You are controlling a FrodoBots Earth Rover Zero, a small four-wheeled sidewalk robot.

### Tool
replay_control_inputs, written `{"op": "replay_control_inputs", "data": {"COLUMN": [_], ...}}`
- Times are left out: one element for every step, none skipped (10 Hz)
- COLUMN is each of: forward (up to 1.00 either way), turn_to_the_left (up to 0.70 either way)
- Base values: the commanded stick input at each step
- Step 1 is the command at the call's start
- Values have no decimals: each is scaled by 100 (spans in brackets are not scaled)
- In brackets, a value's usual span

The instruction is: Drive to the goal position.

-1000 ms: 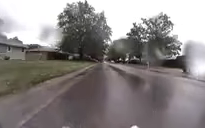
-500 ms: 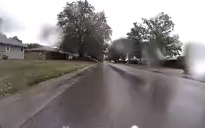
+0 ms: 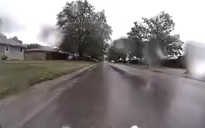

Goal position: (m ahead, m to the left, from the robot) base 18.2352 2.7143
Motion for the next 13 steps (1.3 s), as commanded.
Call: {"op": "replay_control_inputs", "data": {"forward": [50,50,50,50,50,50,50,50,50,50,50,50,50], "turn_to_the_left": [-1,-1,-1,-1,-1,-1,-1,-1,-1,-1,-1,-1,-1]}}
